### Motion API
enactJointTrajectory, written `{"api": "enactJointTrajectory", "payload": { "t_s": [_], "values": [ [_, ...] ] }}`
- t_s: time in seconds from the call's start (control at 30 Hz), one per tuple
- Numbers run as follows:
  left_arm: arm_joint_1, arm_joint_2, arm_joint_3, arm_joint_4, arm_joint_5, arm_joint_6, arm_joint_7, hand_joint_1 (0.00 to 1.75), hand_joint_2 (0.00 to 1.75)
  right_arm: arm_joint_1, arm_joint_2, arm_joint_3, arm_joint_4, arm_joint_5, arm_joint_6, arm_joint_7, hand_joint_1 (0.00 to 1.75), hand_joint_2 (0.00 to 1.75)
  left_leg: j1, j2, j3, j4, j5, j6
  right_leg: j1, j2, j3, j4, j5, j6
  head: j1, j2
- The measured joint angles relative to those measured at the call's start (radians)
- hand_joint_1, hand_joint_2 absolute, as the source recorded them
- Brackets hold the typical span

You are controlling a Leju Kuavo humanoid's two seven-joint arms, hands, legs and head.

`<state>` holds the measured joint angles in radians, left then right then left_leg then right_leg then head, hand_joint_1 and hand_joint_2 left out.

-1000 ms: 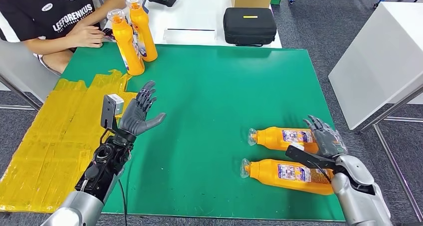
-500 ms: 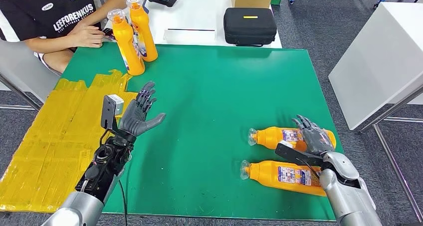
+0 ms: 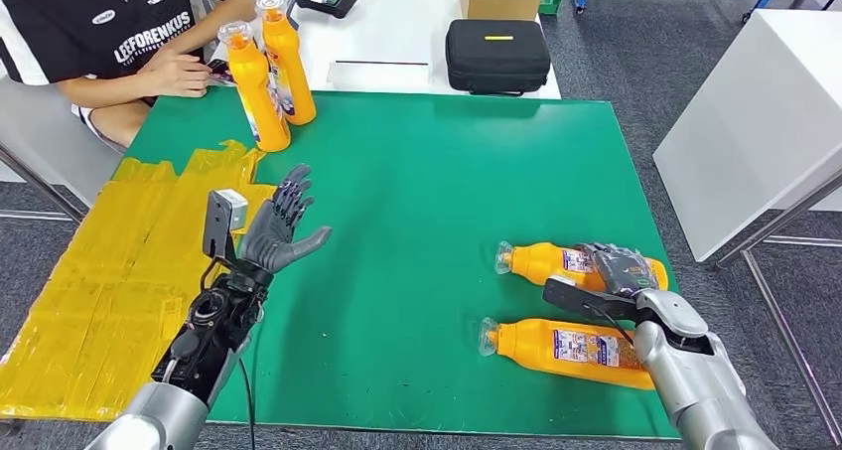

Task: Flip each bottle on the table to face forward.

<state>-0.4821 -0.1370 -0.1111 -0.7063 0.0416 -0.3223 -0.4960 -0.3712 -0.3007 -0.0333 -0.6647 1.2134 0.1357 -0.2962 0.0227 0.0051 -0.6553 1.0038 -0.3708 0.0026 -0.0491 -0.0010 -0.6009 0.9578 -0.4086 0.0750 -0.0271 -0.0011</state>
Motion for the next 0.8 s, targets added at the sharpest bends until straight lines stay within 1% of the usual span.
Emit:
{"api": "enactJointTrajectory", "payload": {
  "t_s": [0.2,0.27,0.37,0.43,0.7,0.77,0.8],
  "values": [
    [0.016,0.0,0.006,-0.007,0.001,0.0,0.009,0.0,1.75,-0.003,-0.009,0.013,0.004,-0.008,-0.006,0.019,1.75,1.75,0.0,-0.002,0.001,0.0,0.0,0.0,0.0,-0.001,0.002,0.0,-0.001,0.0,0.0,0.0],
    [0.026,0.0,0.008,-0.016,0.001,0.0,0.01,0.0,1.75,-0.002,-0.008,0.018,0.004,-0.004,-0.037,0.031,1.75,1.75,0.0,-0.003,0.001,0.0,0.0,0.0,0.0,-0.001,0.002,0.0,-0.001,0.001,0.0,0.0],
    [0.045,0.0,0.011,-0.033,-0.001,0.001,0.01,0.0,1.75,0.003,0.002,0.026,0.004,0.018,-0.127,0.065,1.75,1.75,0.0,-0.003,0.0,0.0,0.0,0.0,0.0,-0.001,0.002,0.0,-0.001,0.001,0.0,0.0],
    [0.057,0.0,0.013,-0.043,-0.004,0.001,0.01,0.0,1.75,0.005,0.011,0.029,0.004,0.031,-0.163,0.083,1.75,1.75,0.0,-0.003,0.0,0.0,0.0,0.0,0.0,-0.001,0.002,0.0,-0.001,0.001,0.0,0.0],
    [0.072,0.0,0.014,-0.061,-0.008,0.001,0.01,0.0,1.75,0.006,0.022,0.033,0.004,0.041,-0.181,0.095,1.75,1.75,0.0,-0.003,0.0,0.0,0.0,0.0,0.0,-0.001,0.002,0.0,0.0,0.001,0.0,0.0],
    [0.074,0.0,0.015,-0.062,-0.009,0.003,0.01,0.0,1.75,0.006,0.025,0.033,0.004,0.042,-0.209,0.095,1.75,1.75,0.0,-0.003,0.0,0.0,0.0,0.0,0.0,-0.001,0.002,0.0,0.0,0.001,0.0,0.0],
    [0.075,0.0,0.015,-0.063,-0.01,0.005,0.01,0.0,1.75,0.007,0.03,0.033,0.004,0.042,-0.239,0.095,1.75,1.75,0.0,-0.003,0.0,0.0,0.0,0.0,0.0,-0.001,0.002,0.0,0.0,0.001,0.0,0.0]
  ]
}}
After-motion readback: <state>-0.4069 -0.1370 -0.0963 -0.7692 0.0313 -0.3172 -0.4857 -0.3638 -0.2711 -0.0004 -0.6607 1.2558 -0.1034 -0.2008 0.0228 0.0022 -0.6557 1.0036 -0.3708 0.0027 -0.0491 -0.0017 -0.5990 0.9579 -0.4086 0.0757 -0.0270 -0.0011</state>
